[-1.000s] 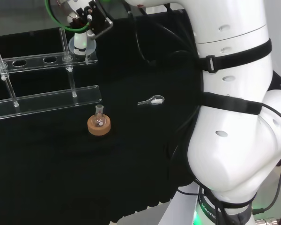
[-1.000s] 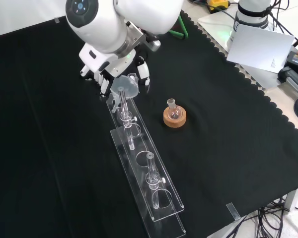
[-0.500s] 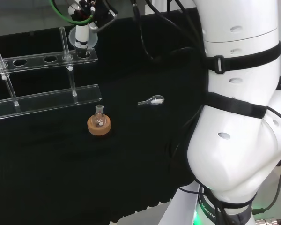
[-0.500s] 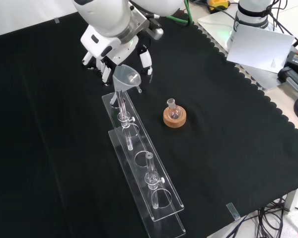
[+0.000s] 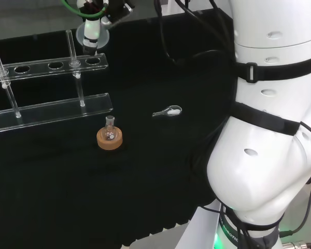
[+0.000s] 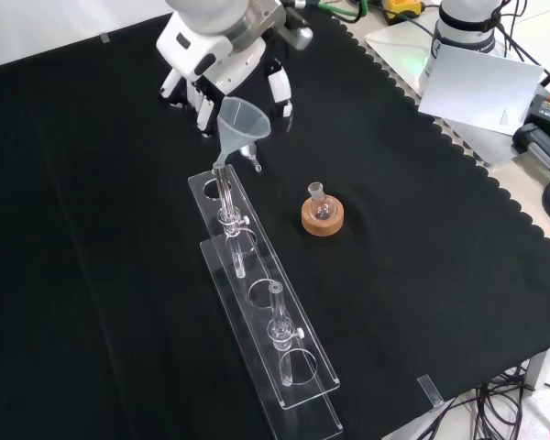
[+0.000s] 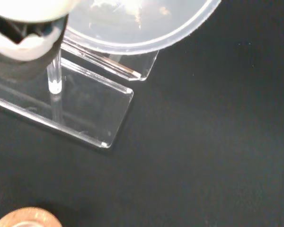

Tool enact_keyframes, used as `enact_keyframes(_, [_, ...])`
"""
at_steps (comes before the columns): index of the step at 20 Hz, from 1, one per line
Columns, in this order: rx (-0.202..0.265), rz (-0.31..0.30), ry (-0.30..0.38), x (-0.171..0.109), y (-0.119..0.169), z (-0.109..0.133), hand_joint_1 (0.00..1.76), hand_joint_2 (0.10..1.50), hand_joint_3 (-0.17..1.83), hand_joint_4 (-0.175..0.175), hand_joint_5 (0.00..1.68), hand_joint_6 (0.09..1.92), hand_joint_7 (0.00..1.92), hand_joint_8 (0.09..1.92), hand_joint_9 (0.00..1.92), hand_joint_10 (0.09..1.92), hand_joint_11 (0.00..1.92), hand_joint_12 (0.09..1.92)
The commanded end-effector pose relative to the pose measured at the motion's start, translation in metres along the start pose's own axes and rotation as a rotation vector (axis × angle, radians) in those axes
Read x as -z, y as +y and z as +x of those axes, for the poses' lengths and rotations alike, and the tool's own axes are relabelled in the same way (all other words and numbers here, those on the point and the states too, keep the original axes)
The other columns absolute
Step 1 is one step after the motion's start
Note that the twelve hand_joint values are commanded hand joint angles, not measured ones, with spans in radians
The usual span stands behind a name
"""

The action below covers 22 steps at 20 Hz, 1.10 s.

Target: Pick up the funnel from the transparent funnel stand.

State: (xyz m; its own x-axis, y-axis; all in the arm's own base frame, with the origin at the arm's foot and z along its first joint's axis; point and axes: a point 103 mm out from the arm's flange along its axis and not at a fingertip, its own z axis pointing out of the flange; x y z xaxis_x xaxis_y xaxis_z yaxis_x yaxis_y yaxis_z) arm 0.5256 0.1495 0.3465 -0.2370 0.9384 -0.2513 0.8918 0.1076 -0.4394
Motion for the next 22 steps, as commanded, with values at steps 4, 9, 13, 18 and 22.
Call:
enact_keyframes(4, [0.008, 0.074, 0.029, -0.008, -0.028, -0.007, 0.95, 0.51, 0.75, 0.007, 0.79, 0.67, 1.29, 0.42, 1.06, 0.28, 0.28, 1.53])
enact_keyframes(9, [0.009, 0.065, 0.038, -0.012, -0.043, -0.005, 0.94, 0.52, 0.76, 0.004, 0.79, 0.68, 1.29, 0.43, 1.07, 0.27, 0.27, 1.52])
enact_keyframes(13, [0.012, 0.062, 0.038, -0.014, -0.047, -0.002, 0.94, 0.52, 0.76, 0.003, 0.79, 0.69, 1.29, 0.43, 1.07, 0.27, 0.27, 1.53])
enact_keyframes(18, [0.039, 0.042, 0.042, -0.010, -0.056, 0.012, 0.94, 0.52, 0.76, 0.002, 0.79, 0.69, 1.29, 0.43, 1.06, 0.26, 0.26, 1.53])
enact_keyframes(22, [0.071, 0.035, 0.044, -0.008, -0.069, 0.031, 0.93, 0.52, 0.76, 0.004, 0.78, 0.69, 1.28, 0.43, 1.05, 0.25, 0.25, 1.53])
